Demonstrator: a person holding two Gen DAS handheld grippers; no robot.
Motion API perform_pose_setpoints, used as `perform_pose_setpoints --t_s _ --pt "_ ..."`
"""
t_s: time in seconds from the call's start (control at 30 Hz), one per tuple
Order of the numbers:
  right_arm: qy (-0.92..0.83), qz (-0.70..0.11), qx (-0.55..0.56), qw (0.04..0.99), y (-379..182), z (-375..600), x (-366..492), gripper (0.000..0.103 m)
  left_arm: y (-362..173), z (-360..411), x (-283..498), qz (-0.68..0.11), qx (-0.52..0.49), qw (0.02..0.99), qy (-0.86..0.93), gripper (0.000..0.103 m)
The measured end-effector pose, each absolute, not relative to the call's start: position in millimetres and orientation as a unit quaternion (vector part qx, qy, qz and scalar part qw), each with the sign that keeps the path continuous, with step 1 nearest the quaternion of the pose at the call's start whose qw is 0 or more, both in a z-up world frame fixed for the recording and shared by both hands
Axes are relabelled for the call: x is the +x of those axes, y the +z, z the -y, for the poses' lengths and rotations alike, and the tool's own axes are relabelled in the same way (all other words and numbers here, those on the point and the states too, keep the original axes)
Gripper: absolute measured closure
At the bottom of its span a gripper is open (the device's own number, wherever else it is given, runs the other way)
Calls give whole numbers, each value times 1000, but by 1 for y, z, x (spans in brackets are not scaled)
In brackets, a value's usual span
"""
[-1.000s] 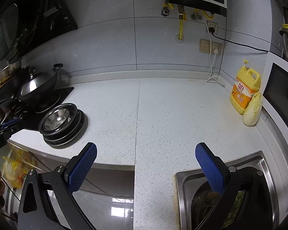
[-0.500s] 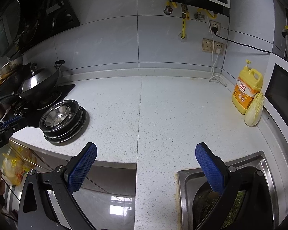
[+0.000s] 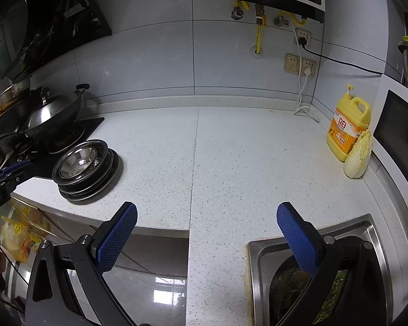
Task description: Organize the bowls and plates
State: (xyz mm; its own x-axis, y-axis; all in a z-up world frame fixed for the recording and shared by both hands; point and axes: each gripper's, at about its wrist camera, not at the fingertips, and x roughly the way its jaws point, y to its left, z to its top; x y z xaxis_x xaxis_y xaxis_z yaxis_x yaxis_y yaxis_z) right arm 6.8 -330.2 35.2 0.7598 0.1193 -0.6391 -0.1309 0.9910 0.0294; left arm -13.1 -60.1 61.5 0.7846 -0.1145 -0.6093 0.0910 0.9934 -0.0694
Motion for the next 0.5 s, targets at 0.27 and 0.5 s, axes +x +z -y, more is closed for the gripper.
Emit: perform_pose_setpoints --t_s 0.27,0.5 --pt "69 -343 -13 937 33 328 8 2 57 61 -9 -334 -17 941 -57 74" --pt "68 -343 -13 937 33 329 8 2 56 62 -8 -335 -13 940 -56 74"
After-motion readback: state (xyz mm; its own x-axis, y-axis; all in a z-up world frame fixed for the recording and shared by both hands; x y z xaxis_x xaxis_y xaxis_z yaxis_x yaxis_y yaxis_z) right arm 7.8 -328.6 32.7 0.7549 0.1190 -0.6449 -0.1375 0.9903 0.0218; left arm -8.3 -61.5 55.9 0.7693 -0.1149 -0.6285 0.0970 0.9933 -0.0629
